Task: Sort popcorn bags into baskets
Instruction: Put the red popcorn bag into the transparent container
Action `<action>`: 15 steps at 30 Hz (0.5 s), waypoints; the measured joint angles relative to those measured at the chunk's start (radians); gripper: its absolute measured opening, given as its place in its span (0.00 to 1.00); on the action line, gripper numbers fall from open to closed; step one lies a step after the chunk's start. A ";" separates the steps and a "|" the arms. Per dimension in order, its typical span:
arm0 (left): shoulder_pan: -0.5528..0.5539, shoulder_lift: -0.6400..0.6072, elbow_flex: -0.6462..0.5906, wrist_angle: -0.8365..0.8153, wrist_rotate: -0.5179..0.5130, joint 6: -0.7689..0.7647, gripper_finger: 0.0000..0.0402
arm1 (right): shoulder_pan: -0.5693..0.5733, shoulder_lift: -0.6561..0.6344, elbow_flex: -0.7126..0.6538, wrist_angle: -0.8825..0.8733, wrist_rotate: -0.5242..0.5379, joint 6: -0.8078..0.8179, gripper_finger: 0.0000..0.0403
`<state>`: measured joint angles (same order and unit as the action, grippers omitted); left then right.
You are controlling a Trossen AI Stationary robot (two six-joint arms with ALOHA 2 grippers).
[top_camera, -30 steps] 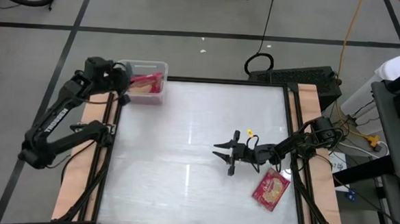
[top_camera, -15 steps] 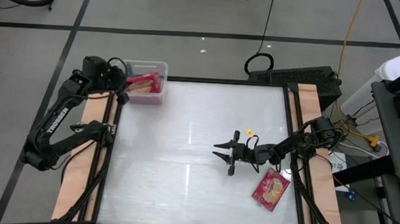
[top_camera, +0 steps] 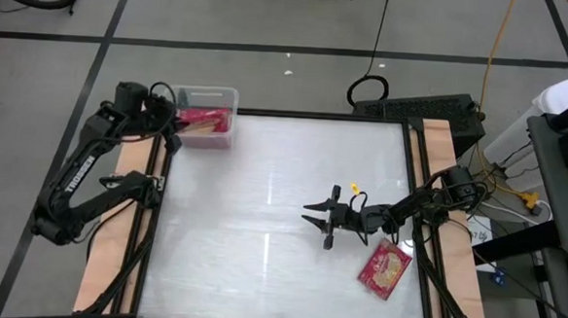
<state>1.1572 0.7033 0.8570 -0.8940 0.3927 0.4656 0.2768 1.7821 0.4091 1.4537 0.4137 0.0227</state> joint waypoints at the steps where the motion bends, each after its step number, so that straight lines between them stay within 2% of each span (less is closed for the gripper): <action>1: 0.000 -0.005 0.000 -0.001 0.000 0.001 0.08 | 0.000 0.000 0.000 0.000 0.000 0.000 0.29; 5: 0.000 -0.019 0.000 -0.017 -0.001 0.029 0.06 | 0.000 0.000 0.000 0.000 0.000 0.000 0.29; 9: -0.001 -0.011 0.000 -0.036 -0.049 0.056 0.04 | 0.000 0.000 0.000 0.000 0.000 0.001 0.29; 15: 0.000 -0.004 -0.001 -0.041 -0.175 0.037 0.15 | 0.000 0.000 0.000 0.000 0.000 0.002 0.29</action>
<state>1.1568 0.6992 0.8564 -0.9348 0.2173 0.5023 0.2764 1.7821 0.4091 1.4536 0.4137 0.0247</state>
